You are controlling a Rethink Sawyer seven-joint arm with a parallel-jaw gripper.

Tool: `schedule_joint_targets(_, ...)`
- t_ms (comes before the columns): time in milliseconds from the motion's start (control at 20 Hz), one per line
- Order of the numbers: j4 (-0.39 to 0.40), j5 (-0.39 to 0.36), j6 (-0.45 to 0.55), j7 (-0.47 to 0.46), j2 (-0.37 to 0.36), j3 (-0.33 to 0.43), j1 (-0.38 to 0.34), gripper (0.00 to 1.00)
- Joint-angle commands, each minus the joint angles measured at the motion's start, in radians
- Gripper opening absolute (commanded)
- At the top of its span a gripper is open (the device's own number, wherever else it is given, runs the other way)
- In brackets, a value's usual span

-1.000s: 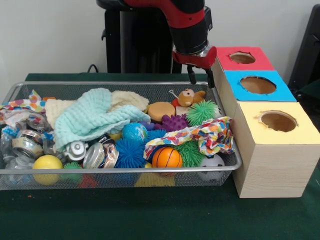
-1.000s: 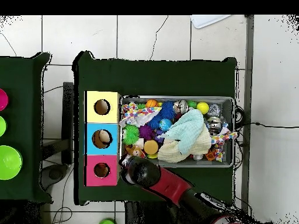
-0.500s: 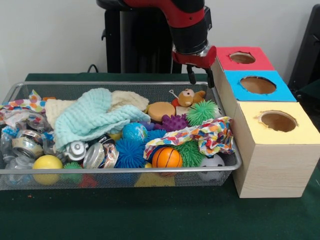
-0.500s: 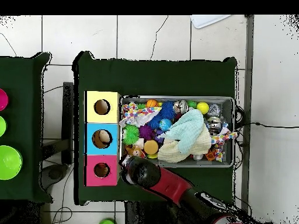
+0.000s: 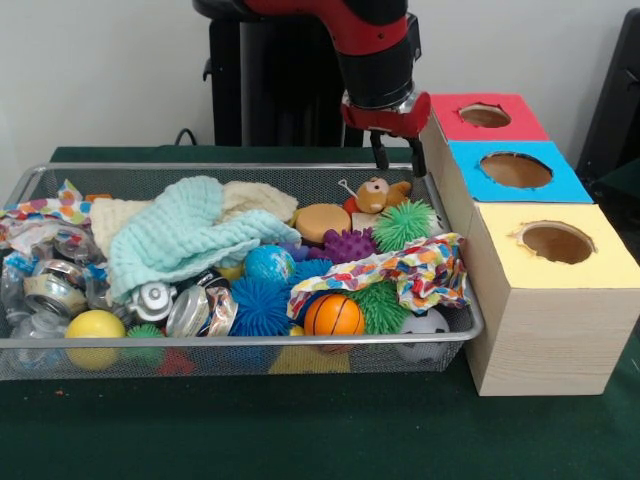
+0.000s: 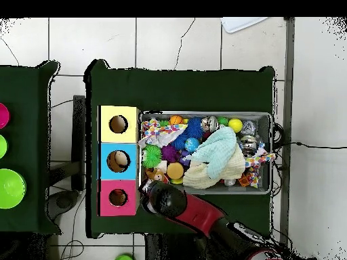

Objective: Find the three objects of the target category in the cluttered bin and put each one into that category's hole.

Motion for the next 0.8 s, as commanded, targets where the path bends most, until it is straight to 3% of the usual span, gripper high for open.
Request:
schedule_joint_targets(50,-0.220,-0.034,-0.002,0.050,0.066,-0.096,-0.037,1.00)
schedule_joint_targets(550,-0.267,-0.077,0.051,0.039,0.070,-0.092,-0.070,1.00)
schedule_joint_targets(800,-0.275,-0.088,0.027,0.049,0.095,-0.067,-0.092,1.00)
